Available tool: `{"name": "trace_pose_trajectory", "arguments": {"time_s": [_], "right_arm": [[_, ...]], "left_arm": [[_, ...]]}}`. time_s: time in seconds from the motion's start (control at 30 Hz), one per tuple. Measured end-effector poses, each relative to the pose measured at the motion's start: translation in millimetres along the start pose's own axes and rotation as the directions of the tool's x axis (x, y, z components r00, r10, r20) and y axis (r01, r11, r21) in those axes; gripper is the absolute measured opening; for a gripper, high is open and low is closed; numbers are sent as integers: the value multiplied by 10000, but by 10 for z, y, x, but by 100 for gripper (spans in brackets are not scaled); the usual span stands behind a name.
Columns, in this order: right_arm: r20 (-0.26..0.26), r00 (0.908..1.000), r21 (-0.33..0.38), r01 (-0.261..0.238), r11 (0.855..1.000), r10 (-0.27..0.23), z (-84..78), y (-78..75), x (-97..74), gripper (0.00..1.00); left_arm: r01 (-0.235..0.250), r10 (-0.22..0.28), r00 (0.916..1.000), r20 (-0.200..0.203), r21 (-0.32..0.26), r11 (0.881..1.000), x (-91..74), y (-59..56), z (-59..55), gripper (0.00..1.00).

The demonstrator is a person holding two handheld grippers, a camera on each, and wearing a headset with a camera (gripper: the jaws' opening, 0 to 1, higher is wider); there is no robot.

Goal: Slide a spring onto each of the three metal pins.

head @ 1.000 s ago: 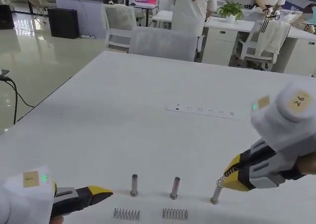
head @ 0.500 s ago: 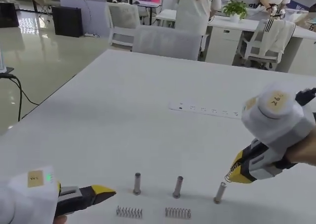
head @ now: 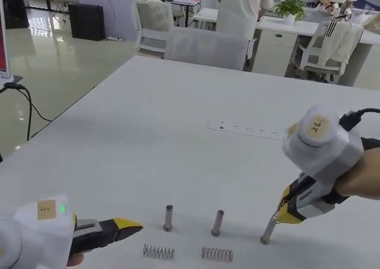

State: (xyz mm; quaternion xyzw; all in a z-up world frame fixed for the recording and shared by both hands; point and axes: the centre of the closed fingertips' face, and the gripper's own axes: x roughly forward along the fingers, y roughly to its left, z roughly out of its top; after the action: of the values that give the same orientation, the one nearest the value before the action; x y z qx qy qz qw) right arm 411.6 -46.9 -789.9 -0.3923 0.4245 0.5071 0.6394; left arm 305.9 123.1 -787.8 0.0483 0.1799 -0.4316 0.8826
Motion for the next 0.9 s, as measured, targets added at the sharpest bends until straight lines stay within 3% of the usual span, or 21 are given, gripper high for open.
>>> {"name": "trace_pose_trajectory", "arguments": {"time_s": [0.37, 0.9], "right_arm": [[-289, 9993, -2, -218, 9998, 218, -25, -3, 105, 8], [-1083, 9924, -7, -588, 9983, 584, -118, 35, 452, 8]], "left_arm": [[-30, 30, 10000, -30, 4, 10000, -8, 12, -2, 54], [-72, 72, 9999, -89, 10, 10000, -32, -1, -6, 53]]}}
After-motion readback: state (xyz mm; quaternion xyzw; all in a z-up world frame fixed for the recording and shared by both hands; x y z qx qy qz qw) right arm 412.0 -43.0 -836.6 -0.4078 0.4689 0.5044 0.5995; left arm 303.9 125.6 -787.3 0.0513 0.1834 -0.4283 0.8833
